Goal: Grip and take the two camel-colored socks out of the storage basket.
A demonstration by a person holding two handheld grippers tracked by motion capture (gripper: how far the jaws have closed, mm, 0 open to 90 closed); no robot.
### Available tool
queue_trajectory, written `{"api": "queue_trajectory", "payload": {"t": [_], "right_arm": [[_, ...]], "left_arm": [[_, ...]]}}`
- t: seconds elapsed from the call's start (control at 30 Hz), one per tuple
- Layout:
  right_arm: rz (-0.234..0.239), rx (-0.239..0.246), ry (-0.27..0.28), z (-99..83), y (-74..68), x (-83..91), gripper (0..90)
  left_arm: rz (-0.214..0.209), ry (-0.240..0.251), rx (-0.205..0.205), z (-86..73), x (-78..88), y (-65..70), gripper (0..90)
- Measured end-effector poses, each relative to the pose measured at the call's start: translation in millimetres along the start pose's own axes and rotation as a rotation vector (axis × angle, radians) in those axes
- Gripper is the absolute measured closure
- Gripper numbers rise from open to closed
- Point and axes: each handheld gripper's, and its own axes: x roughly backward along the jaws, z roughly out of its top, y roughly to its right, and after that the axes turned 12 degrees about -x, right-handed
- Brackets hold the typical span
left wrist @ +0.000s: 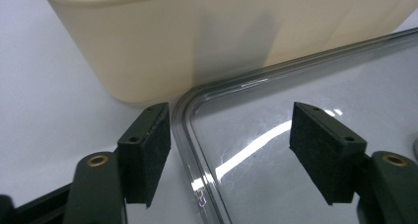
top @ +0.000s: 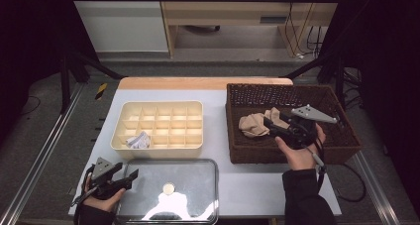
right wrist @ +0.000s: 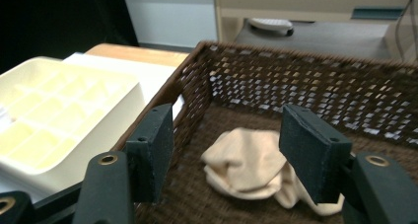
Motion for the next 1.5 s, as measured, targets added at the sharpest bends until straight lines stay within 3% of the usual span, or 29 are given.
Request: {"api": "queue_trajectory", "payload": {"t": [0.17, 0.4, 0.83, 1.17, 1.5], "right_arm": [[-0.029, 0.001, 0.002, 14.4, 6.1, -12.1, 41.9], [-0.061, 0.044, -0.024, 27.1, 11.1, -34.5, 43.4], [-0.146, 0.042, -0.065, 48.2, 26.1, -72.9, 43.7], [-0.203, 0.035, -0.150, 43.2, 43.6, -100.0, 46.2], [-0.224, 0.013, -0.219, 26.0, 58.5, -112.1, 50.3]], "left_arm": [[0.006, -0.002, -0.002, -0.3, 0.3, -0.2, 34.7], [0.010, 0.000, -0.003, -0.6, 0.4, -1.0, 35.2], [0.013, 0.000, 0.001, -0.6, 0.4, -2.3, 35.2], [0.015, -0.001, 0.002, -1.0, -0.2, -3.1, 35.2], [0.016, -0.005, -0.003, -1.0, -0.3, -2.8, 35.2]]}}
